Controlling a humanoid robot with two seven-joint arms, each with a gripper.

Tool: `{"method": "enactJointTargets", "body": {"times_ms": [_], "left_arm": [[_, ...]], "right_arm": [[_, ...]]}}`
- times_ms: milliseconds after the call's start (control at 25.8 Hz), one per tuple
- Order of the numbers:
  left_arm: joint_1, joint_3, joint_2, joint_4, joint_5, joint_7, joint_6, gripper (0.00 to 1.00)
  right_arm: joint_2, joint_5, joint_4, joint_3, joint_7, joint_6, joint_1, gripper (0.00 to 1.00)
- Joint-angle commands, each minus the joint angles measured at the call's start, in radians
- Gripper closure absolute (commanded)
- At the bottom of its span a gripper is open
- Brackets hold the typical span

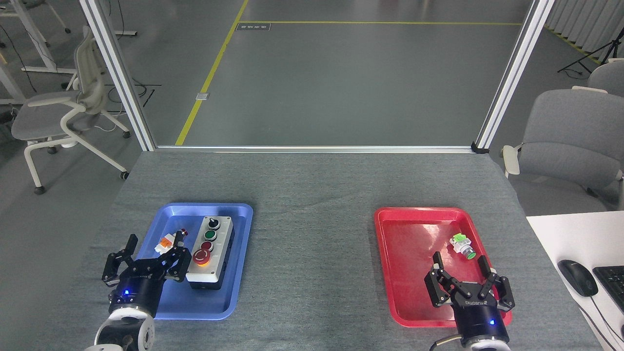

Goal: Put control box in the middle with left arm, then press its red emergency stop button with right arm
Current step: 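Move the left gripper toward the near edge of the gray control box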

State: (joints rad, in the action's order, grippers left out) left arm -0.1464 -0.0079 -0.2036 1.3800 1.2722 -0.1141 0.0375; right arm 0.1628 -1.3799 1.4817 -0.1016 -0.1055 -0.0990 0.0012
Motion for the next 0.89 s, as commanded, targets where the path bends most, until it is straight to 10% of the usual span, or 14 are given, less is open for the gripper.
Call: {"method": "enactJointTargets", "body": {"times_ms": [0,232,851], "left_arm": [[0.002,0.002,0.003,0.001,-0.005,-0.007,0.002,0.01],[0.027,0.016,0.006,0.03,-0.021,-0.018,-0.007,0.01],[0.22,-0.003,0.016,0.128,-0.019,-0.025,-0.102,0.01]], "right_arm": [[0.001,-0.051,-0.02,-0.001,0.003,0.007,-0.001,0.03],[0.003,-0.146,-0.021,0.0,0.041,0.035,-0.007,0.03],[-0.011,-0.09,-0.026,0.0,0.033,-0.071,-0.012,0.01]]}}
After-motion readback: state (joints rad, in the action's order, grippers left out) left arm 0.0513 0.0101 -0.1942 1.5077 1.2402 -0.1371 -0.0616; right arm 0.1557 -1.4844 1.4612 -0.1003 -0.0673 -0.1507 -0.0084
